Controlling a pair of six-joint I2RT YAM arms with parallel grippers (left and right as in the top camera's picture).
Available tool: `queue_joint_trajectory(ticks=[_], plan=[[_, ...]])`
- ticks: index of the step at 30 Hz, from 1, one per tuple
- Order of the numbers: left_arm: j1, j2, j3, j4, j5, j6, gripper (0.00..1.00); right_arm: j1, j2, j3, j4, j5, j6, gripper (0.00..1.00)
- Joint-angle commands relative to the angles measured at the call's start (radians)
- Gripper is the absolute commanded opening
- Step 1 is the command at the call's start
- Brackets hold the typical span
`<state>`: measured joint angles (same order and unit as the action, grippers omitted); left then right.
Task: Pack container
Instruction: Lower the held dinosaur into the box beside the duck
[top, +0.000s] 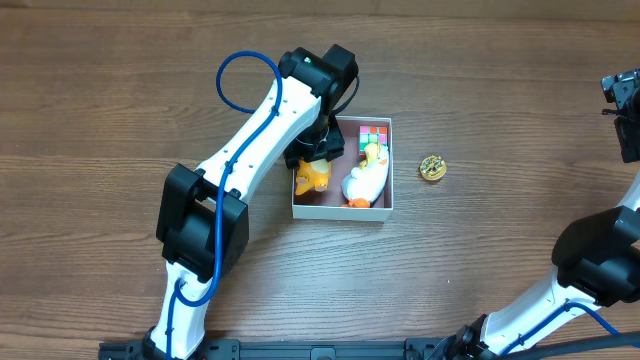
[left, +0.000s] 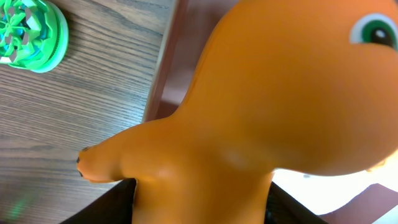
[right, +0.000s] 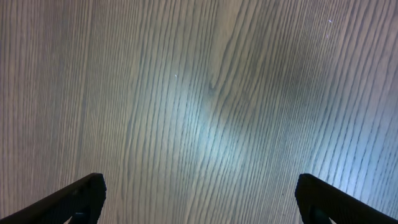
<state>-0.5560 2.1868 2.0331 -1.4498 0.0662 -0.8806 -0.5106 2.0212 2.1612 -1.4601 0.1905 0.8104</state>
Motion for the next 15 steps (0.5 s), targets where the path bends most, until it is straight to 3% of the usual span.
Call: queue_joint_trajectory(ticks=[1,5,15], plan=[[-0.001,-0.032,-0.003,0.000,-0.014,0.013,0.63,-0.001,0.001,-0.002,0.000,0.010,-0.008,1.00],[-0.001,-0.032,-0.003,0.002,-0.014,0.013,0.70,-0.001,0.001,-0.002,0.000,0.010,-0.008,1.00],[-0.001,-0.032,-0.003,0.003,-0.001,0.014,0.72,-0.001,0.001,-0.002,0.000,0.010,-0.008,1.00]])
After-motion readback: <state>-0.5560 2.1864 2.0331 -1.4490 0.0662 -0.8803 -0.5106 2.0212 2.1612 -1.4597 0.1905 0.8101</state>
